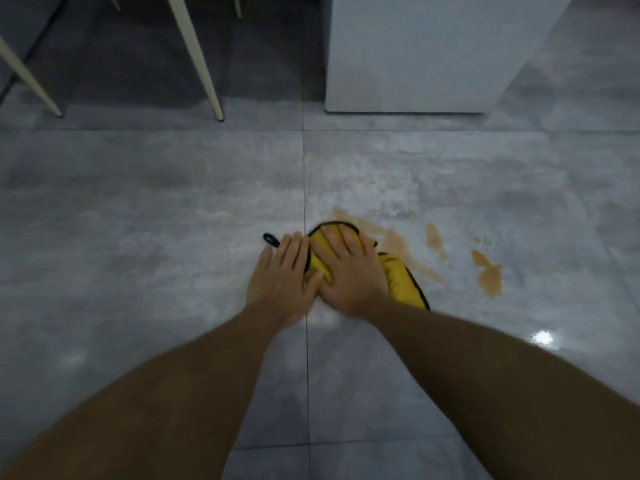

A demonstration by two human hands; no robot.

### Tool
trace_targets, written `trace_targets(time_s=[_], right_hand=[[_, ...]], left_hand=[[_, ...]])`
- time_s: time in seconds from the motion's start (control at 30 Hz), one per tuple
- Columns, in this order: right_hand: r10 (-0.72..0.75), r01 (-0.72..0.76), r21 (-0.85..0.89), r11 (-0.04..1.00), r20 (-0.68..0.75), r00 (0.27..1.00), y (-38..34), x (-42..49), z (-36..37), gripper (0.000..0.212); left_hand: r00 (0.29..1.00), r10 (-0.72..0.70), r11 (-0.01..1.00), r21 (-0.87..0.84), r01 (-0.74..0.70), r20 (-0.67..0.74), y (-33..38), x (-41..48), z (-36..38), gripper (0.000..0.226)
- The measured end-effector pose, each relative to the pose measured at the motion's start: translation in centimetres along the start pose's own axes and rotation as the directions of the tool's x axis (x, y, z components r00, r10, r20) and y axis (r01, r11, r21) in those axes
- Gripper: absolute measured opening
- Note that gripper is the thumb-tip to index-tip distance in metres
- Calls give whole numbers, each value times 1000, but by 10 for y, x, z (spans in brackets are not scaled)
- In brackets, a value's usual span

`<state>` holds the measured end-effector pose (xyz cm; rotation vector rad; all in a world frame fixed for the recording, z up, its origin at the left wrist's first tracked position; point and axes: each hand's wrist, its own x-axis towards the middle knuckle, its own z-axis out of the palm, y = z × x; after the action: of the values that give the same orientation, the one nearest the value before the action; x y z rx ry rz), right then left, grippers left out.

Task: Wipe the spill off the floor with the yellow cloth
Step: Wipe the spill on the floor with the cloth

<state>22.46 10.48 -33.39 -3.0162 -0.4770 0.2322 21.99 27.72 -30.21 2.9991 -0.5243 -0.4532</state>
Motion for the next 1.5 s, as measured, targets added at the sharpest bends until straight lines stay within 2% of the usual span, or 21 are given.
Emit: trace_targets(time_s=[0.2, 0.33, 0.43, 0.57, 0.77, 0.93, 1.17, 1.3, 1.5], right_hand=[[91, -91, -24, 996, 2, 996, 35, 63, -13, 67], [135, -135, -16, 991, -4, 991, 41, 60, -15, 66], [160, -160, 19, 987, 0, 987, 48, 35, -16, 68], [234, -233, 86, 969, -8, 972, 57, -27, -10, 70], [306, -305, 73, 950, -9, 952, 70, -129, 7, 70], [325, -322, 95, 942, -27, 945, 79, -126, 7, 71], [365, -362, 75, 929, -41, 930, 136, -57, -7, 75], [395, -394, 46, 918, -31, 918, 167, -28, -14, 74], [386, -385, 33, 922, -30, 922, 177, -32, -19, 71]], left_hand=[[1000, 7, 999, 52, -6, -17, 1, 67, -22, 73], [999, 0, 1000, -25, 1, 42, 11, 75, -26, 70], [995, 57, 998, -44, -54, 77, 23, 61, -21, 71], [973, 219, 976, -33, -216, 80, 47, 28, -4, 75], [927, 355, 934, -15, -356, 118, 101, -20, 21, 75], [940, 327, 945, -12, -328, 94, 116, -14, 19, 79], [955, 274, 962, -14, -274, 110, 122, 67, -4, 75], [965, 226, 974, -50, -221, 137, 135, 101, -13, 74], [976, 191, 972, -159, -173, 109, 162, 101, -6, 71]])
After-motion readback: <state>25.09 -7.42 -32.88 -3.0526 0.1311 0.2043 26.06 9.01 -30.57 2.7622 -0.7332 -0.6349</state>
